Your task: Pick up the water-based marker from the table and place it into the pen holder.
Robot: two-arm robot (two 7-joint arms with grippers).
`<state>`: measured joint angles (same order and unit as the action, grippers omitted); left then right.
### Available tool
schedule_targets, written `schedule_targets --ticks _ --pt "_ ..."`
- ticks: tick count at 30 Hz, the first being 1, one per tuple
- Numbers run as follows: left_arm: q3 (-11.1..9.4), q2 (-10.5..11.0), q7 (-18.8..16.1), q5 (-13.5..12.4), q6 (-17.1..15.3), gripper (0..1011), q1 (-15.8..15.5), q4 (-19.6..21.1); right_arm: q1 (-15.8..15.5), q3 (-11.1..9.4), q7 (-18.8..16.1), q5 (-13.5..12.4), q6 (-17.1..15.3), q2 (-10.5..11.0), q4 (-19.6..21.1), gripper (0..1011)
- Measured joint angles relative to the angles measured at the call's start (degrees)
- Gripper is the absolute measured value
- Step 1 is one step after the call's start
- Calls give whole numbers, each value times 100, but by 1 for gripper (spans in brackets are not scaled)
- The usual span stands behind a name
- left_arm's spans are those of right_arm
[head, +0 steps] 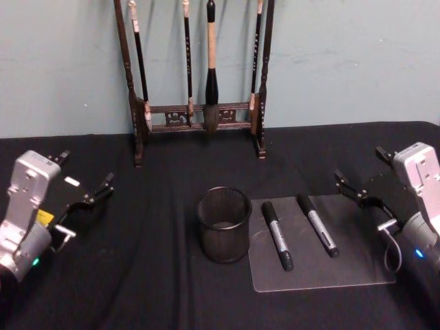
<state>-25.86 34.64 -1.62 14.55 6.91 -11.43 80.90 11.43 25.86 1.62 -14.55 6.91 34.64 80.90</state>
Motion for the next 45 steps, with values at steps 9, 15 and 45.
schedule_targets --ticks 9,15,45 --pt "0 0 0 0 0 1001 0 0 0 0 0 0 0 0 0 1000" --pt "0 0 0 0 0 1001 0 0 0 0 0 0 0 0 0 1000" --pt "0 0 0 0 0 1001 0 0 0 0 0 0 0 0 0 1000"
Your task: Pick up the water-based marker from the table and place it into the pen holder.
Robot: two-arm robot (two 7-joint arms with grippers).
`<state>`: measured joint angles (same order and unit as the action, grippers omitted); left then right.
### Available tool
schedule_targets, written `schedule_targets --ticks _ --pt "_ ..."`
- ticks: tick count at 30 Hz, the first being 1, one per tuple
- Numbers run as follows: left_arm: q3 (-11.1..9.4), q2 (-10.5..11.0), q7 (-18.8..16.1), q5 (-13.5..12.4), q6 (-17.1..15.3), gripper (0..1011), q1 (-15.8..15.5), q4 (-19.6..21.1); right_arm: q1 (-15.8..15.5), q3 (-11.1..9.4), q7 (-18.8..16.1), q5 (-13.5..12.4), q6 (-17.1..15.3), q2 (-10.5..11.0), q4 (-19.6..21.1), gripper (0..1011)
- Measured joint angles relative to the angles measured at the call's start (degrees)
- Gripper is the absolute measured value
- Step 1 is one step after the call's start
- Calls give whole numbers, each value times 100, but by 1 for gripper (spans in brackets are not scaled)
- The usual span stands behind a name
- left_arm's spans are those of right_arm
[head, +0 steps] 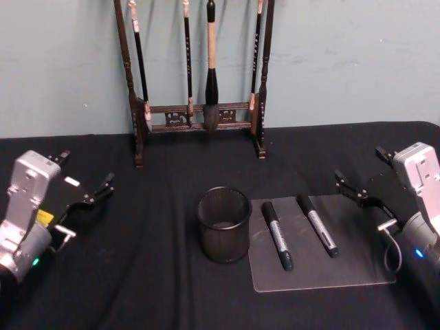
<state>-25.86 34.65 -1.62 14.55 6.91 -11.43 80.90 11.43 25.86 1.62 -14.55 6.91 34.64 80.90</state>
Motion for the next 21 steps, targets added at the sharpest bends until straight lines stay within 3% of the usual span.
schedule_targets --ticks 11,21 --pt "0 0 0 0 0 1001 0 1 -16 -67 -94 8 -53 -25 20 1000" --pt "0 0 0 0 0 1001 0 0 -63 -301 -501 -295 -467 -77 249 1000"
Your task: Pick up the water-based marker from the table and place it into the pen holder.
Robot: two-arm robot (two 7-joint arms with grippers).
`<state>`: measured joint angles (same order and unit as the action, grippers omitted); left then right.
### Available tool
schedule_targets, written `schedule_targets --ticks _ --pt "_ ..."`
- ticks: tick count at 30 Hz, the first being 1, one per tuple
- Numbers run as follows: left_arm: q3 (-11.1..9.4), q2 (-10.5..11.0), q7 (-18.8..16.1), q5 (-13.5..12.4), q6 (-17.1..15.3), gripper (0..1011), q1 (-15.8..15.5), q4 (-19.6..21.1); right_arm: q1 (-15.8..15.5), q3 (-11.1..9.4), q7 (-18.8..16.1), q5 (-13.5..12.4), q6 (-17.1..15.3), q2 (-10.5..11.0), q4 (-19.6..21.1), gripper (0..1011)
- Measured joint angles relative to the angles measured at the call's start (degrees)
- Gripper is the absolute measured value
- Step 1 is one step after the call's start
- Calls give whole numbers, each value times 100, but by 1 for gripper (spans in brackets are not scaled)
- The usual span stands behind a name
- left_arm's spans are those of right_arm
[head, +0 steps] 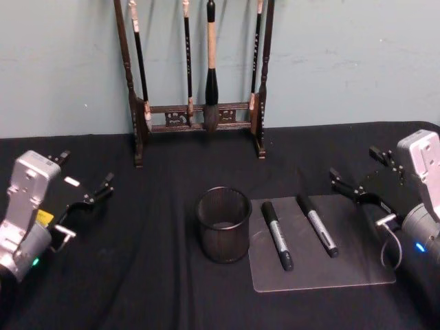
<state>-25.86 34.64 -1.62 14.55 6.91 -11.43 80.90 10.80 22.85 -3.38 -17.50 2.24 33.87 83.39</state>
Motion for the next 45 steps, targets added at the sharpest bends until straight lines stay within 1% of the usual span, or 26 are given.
schedule_targets --ticks 1,2,3,4,5,6,8,9,10,11,13,15,17,20,22,23,28,30,31,45 --pt "0 0 0 0 0 1001 0 0 -22 -73 -142 -130 -183 -11 101 1000" --pt "0 0 0 0 0 1001 0 0 -35 -107 -209 -199 -278 -17 151 1000" --pt "0 0 0 0 0 1001 0 0 -35 -107 -209 -199 -278 -17 151 1000" --pt "0 0 0 0 0 1001 0 0 -59 -176 -325 -336 -464 -42 242 1000" --pt "0 0 0 0 0 1001 0 0 -63 -194 -357 -374 -517 -51 259 1002" --pt "0 0 0 0 0 1001 0 0 -81 -269 -455 -524 -758 -92 338 1002" --pt "0 0 0 0 0 1001 0 0 -85 -307 -510 -594 -927 -125 388 1000" --pt "0 0 0 0 0 1001 0 0 -85 -307 -510 -594 -927 -125 388 1000" --pt "0 0 0 0 0 1001 0 0 -76 -328 -564 -642 -1141 -168 424 1002" --pt "0 0 0 0 0 1001 0 0 -76 -328 -564 -642 -1141 -168 424 1002" --pt "0 0 0 0 0 1001 0 0 24 -344 -660 -708 -1561 -277 397 1000" --pt "0 0 0 0 0 1001 0 0 70 -344 -684 -708 -1676 -322 354 1000" --pt "0 0 0 0 0 1001 0 0 166 -310 -774 -704 -1875 -403 264 1000" --pt "0 0 0 0 0 1001 0 0 225 -275 -813 -665 -1949 -445 191 1000" --pt "0 0 0 0 0 1001 0 0 290 -239 -851 -605 -2023 -507 94 1000" --pt "0 0 0 0 0 1001 0 0 346 -204 -879 -536 -2077 -573 7 1000" --pt "0 0 0 0 0 1001 0 0 414 -167 -910 -438 -2144 -657 -136 1002" --pt "0 0 0 0 0 1002 0 0 433 -162 -922 -409 -2167 -684 -177 1000" --pt "0 0 0 -1 0 1001 0 0 472 -158 -949 -355 -2215 -754 -287 1000" --pt "0 0 0 0 0 1001 0 0 557 -190 -1077 -151 -2298 -951 -581 1000"
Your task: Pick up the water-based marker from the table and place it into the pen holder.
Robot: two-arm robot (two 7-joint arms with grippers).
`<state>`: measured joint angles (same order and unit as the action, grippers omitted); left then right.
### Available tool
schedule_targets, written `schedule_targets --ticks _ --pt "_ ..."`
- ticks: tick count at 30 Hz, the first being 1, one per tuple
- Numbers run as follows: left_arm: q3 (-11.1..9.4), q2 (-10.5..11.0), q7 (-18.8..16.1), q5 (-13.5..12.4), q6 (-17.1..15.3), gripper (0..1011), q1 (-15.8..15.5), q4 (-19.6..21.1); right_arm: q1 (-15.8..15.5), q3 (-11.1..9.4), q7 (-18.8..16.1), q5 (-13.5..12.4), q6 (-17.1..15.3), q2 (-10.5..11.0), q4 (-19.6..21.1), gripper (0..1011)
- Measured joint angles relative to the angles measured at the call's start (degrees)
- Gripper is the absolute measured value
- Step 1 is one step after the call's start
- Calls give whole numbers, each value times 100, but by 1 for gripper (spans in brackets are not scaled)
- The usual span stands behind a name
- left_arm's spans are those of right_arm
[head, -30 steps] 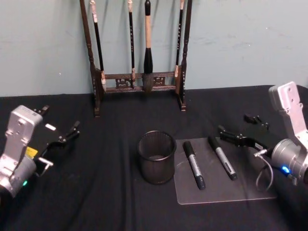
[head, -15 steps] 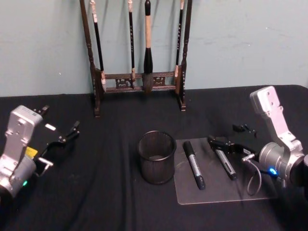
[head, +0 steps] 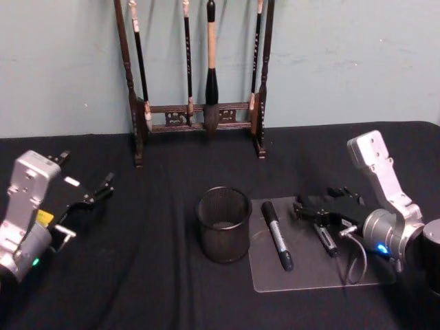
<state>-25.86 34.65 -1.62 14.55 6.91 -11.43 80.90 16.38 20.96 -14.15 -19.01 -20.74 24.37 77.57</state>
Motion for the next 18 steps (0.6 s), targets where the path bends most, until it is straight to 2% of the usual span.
schedule_targets --ticks 7,18 --pt "0 0 0 0 0 1001 0 0 32 -37 -125 185 -52 -134 -170 1000" --pt "0 0 0 0 0 1001 0 0 -12 -131 -233 325 -108 -224 -213 1000"
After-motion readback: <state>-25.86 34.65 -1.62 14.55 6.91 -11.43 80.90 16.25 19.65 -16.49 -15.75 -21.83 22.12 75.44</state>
